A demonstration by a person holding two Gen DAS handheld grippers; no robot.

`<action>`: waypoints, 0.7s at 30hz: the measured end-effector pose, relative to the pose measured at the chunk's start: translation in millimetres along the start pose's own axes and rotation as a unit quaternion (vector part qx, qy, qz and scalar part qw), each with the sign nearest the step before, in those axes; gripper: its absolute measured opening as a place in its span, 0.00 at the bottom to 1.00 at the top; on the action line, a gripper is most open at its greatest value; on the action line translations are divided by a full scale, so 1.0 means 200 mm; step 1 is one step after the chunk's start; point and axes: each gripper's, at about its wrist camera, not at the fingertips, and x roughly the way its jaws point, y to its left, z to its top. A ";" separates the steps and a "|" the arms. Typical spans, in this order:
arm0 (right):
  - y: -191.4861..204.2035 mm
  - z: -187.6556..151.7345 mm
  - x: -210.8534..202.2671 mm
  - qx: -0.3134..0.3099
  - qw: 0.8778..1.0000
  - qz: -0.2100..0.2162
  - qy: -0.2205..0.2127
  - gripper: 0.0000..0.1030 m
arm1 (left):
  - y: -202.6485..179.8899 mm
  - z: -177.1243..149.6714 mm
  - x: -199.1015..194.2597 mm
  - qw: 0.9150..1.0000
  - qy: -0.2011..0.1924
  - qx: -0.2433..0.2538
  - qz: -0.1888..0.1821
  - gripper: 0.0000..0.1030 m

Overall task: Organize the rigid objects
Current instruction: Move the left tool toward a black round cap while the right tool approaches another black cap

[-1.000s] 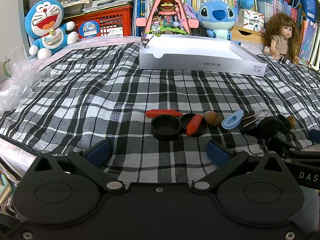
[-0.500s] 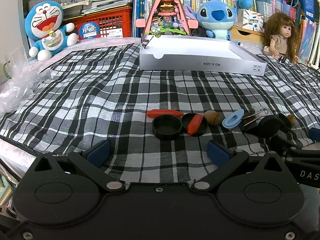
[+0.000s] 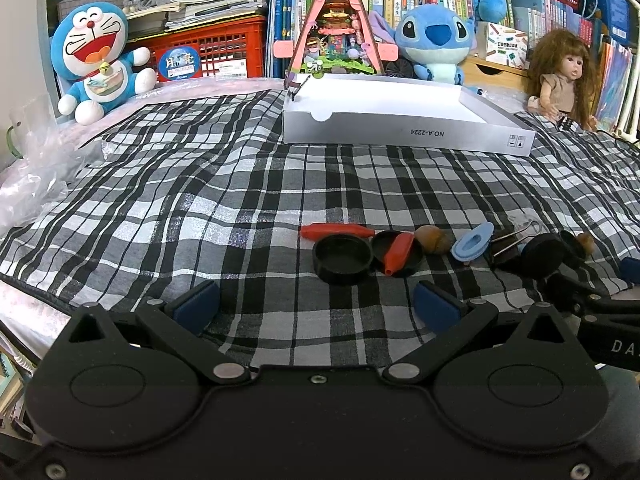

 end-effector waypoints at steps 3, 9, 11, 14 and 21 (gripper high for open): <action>0.00 0.00 -0.01 0.003 1.000 0.006 -0.007 0.98 | 0.00 0.00 0.00 1.000 -0.001 0.001 -0.002 0.98; -0.01 0.01 -0.05 0.021 0.999 0.030 -0.027 0.84 | 0.01 0.01 -0.02 1.000 -0.008 -0.004 -0.016 0.79; 0.00 0.01 -0.06 0.024 0.999 0.035 -0.032 0.78 | 0.02 0.01 -0.03 1.000 -0.012 -0.006 -0.020 0.70; 0.01 0.02 -0.07 0.021 0.998 0.041 -0.038 0.64 | 0.03 0.02 -0.05 0.999 -0.017 -0.018 -0.025 0.58; 0.04 0.02 -0.08 0.009 0.998 0.049 -0.042 0.47 | 0.06 0.02 -0.07 0.998 -0.018 -0.036 -0.041 0.40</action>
